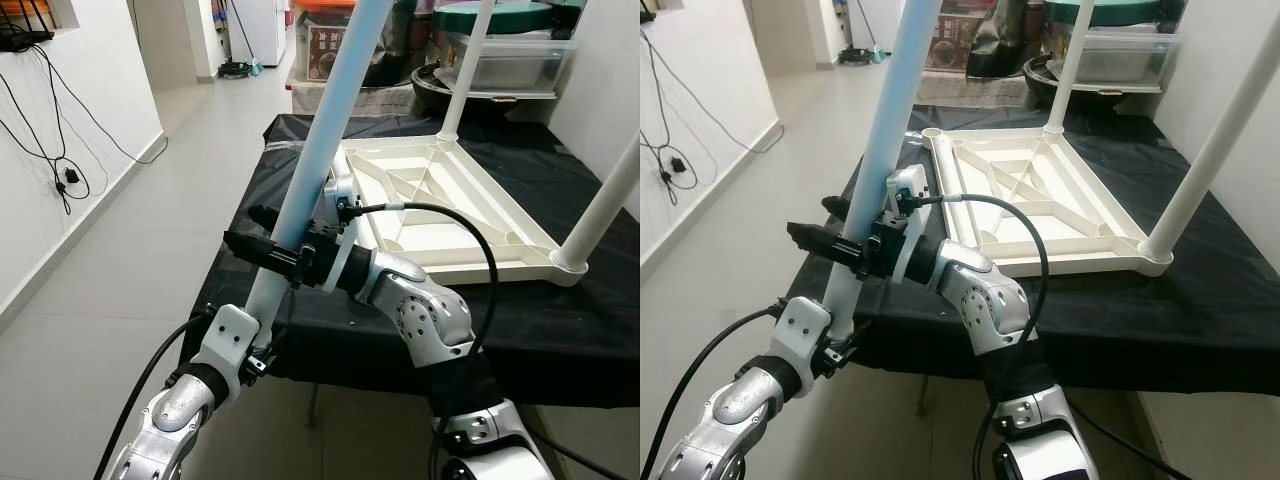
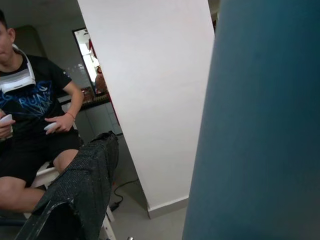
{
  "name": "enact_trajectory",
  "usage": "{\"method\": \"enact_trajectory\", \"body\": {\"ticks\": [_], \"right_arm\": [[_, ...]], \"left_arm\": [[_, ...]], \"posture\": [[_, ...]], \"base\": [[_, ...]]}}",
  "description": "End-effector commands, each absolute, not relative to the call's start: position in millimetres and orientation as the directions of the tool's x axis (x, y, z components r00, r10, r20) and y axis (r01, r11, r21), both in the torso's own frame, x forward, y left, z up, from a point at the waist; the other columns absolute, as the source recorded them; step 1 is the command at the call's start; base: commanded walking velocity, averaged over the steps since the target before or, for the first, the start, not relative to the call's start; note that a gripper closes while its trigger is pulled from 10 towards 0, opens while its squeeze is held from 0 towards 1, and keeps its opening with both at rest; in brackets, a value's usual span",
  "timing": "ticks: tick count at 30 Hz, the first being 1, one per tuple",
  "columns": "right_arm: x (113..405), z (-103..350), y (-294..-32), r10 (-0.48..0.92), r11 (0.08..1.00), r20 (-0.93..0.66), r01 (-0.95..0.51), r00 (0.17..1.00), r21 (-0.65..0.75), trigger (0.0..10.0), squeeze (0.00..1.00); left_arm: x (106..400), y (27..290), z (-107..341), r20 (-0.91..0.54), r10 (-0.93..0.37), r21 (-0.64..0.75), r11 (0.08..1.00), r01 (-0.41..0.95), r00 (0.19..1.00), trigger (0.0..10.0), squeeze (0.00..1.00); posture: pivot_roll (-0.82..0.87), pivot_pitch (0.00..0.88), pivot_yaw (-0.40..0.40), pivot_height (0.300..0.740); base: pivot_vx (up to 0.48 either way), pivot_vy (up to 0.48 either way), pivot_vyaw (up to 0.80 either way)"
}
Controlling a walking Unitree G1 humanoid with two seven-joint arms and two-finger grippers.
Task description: Building children table
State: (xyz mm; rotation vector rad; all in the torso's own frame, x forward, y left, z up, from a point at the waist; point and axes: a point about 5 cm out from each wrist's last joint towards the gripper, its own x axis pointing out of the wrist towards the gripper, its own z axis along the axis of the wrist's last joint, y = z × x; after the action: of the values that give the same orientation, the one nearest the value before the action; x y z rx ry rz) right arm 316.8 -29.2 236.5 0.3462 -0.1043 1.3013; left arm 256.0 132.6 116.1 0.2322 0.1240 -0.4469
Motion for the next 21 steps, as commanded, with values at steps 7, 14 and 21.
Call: {"method": "enact_trajectory", "body": {"ticks": [7, 14, 21], "right_arm": [[310.2, 228.4, -15.6, 0.94, 0.19, 0.245, -0.96, 0.238, 0.206, 10.0, 0.0], [310.0, 224.1, -15.3, 0.94, 0.196, 0.235, -0.957, 0.246, 0.215, 10.0, 0.0], [309.8, 221.0, -14.8, 0.94, 0.202, 0.23, -0.954, 0.253, 0.222, 10.0, 0.0]], "left_arm": [[262.8, 118.2, 121.9, -0.142, -0.461, 0.221, 0.848, 0.482, 0.876, 10.0, 0.0], [265.0, 117.7, 123.1, -0.136, -0.465, 0.227, 0.845, 0.484, 0.875, 10.0, 0.0], [265.8, 115.0, 124.0, -0.129, -0.47, 0.224, 0.844, 0.487, 0.873, 10.0, 0.0]], "posture": [[0.08, 0.034, -0.01, 0.74], [0.08, 0.034, -0.01, 0.74], [0.08, 0.034, -0.01, 0.74]], "base": [[0.0, 0.0, 0.0], [0.0, 0.0, 0.0], [0.0, 0.0, 0.0]]}}
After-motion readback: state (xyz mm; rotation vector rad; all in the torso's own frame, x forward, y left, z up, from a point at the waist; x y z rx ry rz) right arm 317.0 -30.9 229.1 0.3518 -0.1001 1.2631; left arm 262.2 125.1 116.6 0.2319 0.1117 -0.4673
